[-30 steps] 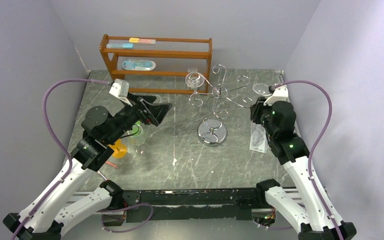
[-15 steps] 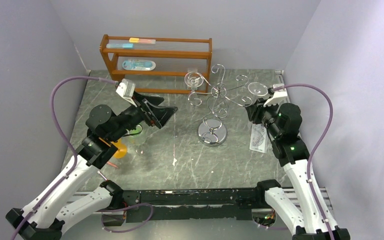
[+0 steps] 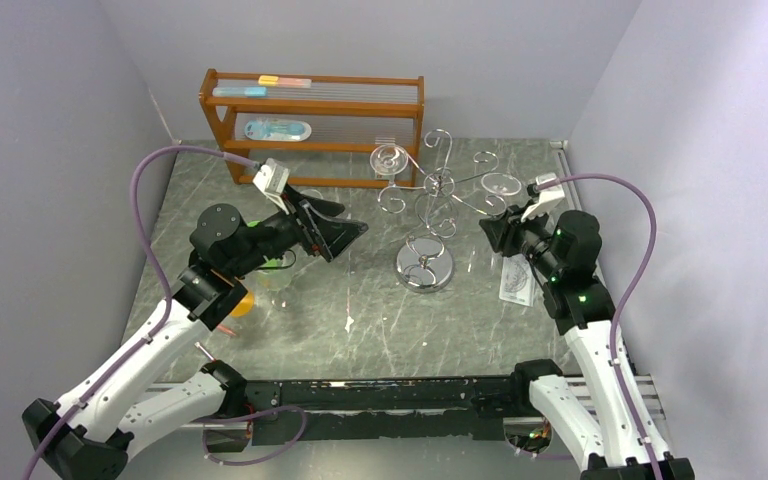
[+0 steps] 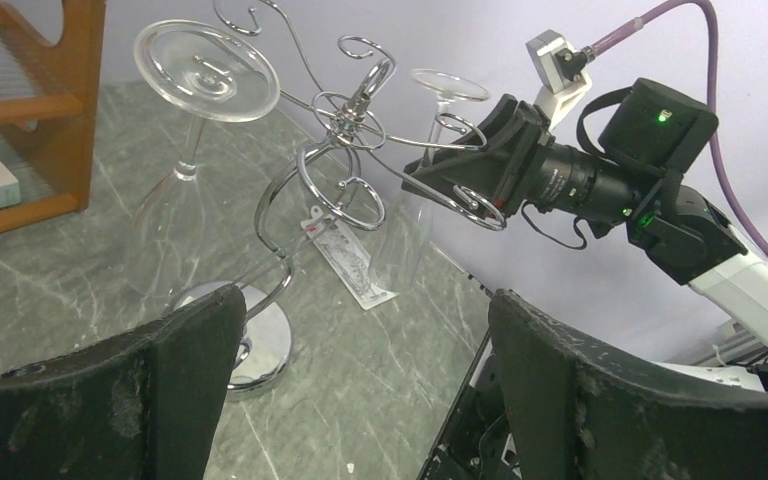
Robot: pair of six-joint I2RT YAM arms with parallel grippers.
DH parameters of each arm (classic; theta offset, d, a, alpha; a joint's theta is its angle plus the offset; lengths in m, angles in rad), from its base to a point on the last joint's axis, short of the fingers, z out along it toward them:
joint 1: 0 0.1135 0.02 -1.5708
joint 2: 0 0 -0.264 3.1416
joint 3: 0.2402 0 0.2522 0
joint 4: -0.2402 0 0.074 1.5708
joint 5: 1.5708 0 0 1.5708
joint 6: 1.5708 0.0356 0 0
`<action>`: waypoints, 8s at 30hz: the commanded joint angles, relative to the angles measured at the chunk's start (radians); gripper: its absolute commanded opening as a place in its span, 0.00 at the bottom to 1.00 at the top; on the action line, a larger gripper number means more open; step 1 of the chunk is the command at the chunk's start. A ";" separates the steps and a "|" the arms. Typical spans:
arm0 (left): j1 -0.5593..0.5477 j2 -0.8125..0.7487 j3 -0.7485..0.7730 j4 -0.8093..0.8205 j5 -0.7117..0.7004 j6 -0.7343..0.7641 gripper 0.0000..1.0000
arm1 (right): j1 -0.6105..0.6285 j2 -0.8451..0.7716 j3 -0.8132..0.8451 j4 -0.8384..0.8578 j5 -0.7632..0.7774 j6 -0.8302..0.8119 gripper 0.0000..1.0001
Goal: Place the wine glass upside down on the wine glass rack
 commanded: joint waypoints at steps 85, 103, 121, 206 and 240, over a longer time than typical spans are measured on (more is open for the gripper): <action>-0.004 0.014 0.137 -0.268 -0.156 0.121 0.95 | -0.011 -0.273 -0.046 -0.166 0.189 0.110 0.66; -0.005 0.038 0.256 -0.674 -0.614 0.129 0.70 | -0.009 -0.214 0.336 -0.351 0.698 0.395 0.60; -0.005 0.105 0.193 -0.937 -0.603 0.117 0.59 | -0.011 -0.040 0.479 -0.320 0.497 0.503 0.57; 0.006 -0.033 0.322 0.372 -0.223 -0.089 0.05 | 0.855 0.590 0.769 0.516 0.506 0.759 0.65; 0.006 -0.109 0.181 0.511 -0.130 -0.219 0.05 | 0.950 0.684 0.727 0.818 0.653 0.973 0.23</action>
